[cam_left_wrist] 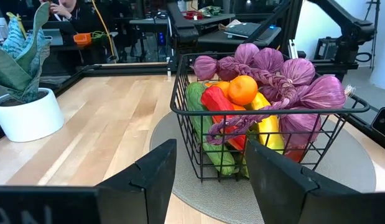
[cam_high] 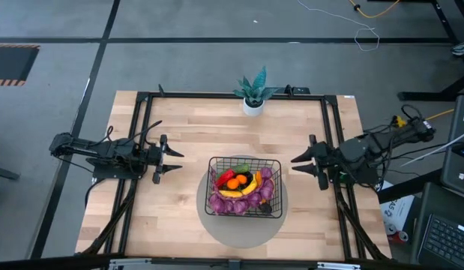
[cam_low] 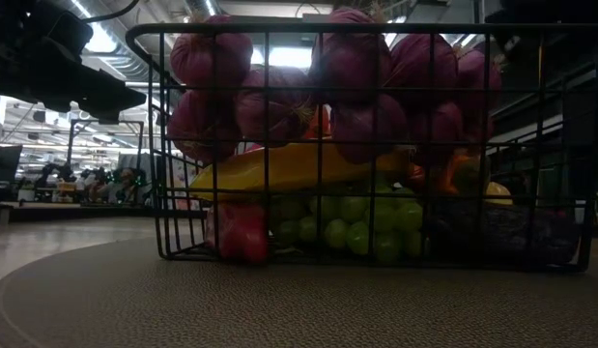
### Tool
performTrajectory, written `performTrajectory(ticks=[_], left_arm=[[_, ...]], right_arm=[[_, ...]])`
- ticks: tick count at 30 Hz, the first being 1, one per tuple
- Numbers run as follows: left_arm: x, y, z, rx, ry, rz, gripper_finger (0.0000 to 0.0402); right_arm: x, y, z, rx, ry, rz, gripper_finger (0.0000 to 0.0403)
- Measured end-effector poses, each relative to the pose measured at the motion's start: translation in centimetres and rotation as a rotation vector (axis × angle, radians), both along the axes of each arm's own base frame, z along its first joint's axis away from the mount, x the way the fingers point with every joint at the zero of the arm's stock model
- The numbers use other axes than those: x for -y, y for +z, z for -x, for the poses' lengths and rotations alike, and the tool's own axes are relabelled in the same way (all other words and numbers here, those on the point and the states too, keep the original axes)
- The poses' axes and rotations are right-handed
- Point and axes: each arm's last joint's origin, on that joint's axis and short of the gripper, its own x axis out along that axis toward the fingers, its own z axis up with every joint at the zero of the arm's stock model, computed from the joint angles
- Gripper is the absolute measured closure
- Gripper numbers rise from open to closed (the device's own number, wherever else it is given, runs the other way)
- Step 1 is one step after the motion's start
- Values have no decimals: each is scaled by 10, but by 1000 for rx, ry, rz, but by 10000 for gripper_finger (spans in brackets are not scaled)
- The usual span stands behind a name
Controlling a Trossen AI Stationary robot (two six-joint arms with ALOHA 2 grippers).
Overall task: Build produce basket
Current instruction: Return to Home Position
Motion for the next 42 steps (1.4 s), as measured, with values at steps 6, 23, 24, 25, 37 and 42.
performTrajectory(ticks=[6, 23, 24, 25, 37, 42], left_arm=[[0, 0, 0, 0, 0, 0, 214], [0, 0, 0, 0, 0, 0, 214], [0, 0, 0, 0, 0, 0, 214], [0, 0, 0, 0, 0, 0, 214], [0, 0, 0, 0, 0, 0, 214], [0, 0, 0, 0, 0, 0, 214]], right_arm=[[8, -31, 13, 152, 38, -57, 283], [26, -91, 25, 325, -81, -12, 283], [27, -94, 25, 321, -87, -9, 283], [28, -97, 25, 316, -91, -9, 283], [31, -112, 24, 265, -82, 7, 283], [30, -112, 24, 262, -64, 24, 283]])
